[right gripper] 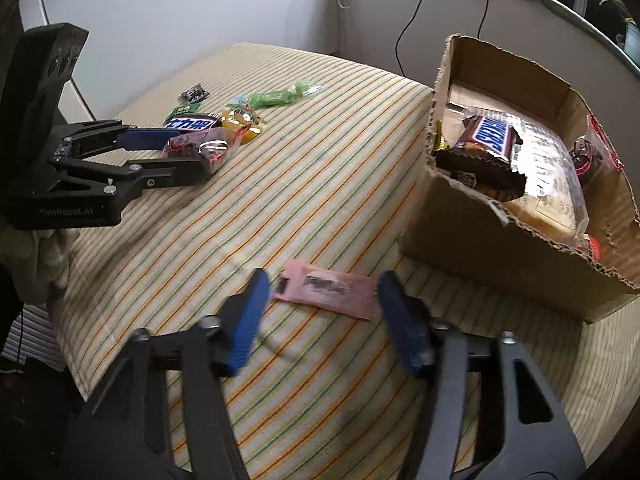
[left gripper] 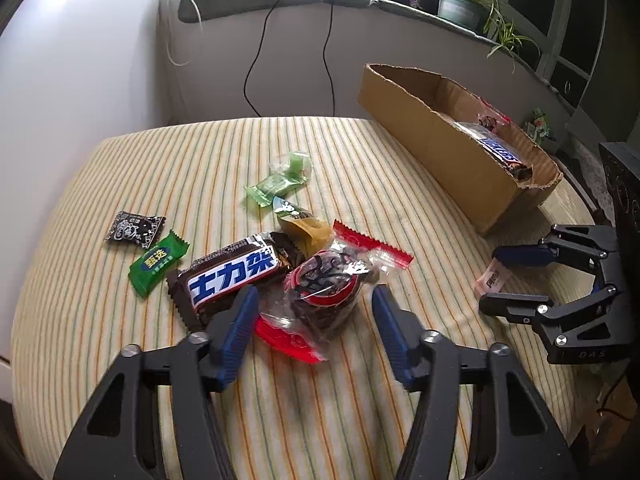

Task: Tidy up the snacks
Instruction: 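Grasp the red-wrapped round chocolate with the left gripper while the right gripper grasps the pink candy packet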

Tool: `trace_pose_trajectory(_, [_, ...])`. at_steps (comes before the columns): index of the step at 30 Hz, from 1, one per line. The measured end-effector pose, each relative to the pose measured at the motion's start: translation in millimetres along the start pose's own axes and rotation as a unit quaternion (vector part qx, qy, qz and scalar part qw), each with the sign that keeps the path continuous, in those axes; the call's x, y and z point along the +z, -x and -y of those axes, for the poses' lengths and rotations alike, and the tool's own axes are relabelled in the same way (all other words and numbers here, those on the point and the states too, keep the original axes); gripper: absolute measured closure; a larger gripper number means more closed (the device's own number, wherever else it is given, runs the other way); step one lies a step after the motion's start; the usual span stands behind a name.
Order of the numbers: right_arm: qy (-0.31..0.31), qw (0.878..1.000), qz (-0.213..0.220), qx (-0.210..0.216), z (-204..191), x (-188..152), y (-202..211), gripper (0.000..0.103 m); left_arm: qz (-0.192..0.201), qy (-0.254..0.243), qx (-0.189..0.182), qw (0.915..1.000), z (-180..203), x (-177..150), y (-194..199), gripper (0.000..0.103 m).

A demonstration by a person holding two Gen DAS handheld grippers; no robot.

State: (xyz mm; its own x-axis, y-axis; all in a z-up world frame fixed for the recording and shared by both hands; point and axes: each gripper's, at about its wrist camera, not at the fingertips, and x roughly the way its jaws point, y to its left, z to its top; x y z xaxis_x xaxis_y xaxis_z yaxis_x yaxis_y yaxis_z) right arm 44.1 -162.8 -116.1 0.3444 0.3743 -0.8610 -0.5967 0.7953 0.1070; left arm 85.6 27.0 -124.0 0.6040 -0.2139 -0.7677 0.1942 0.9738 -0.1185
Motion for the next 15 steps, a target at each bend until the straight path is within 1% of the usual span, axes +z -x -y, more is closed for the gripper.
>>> trace_pose_trajectory(2, [-0.001, 1.0, 0.0, 0.001, 1.0, 0.4, 0.2, 0.056, 0.002, 0.002, -0.001, 1.0, 0.3, 0.5, -0.5, 0.061])
trace_pose_trajectory(5, [0.004, 1.0, -0.001, -0.002, -1.7, -0.5, 0.7, 0.064, 0.006, -0.006, 0.001, 1.0, 3.4, 0.5, 0.7, 0.066])
trace_pose_trajectory(6, [0.006, 1.0, -0.001, -0.003, -2.4, -0.4, 0.3, 0.065, 0.007, -0.007, 0.001, 1.0, 3.7, 0.2, 1.7, 0.067])
trace_pose_trajectory(7, [0.008, 1.0, -0.002, -0.004, -2.9, -0.6, 1.0, 0.067, 0.008, -0.007, 0.0, 0.9999, 4.6, 1.2, 1.4, 0.071])
trace_pose_trajectory(9, [0.006, 1.0, -0.002, -0.003, -2.2, -0.8, 1.7, 0.068, 0.01, -0.007, -0.002, 0.9999, 5.2, 1.4, 2.9, 0.072])
trace_pose_trajectory(13, [-0.002, 1.0, 0.002, 0.002, -0.4, -1.5, 4.5, 0.078, 0.012, -0.011, -0.001, 0.9999, 8.1, 0.1, 4.7, 0.072])
trace_pose_trajectory(15, [-0.003, 1.0, 0.003, 0.004, 0.0, -1.5, 6.6, 0.079, 0.011, -0.013, -0.006, 0.9998, 9.8, -0.9, 5.2, 0.072])
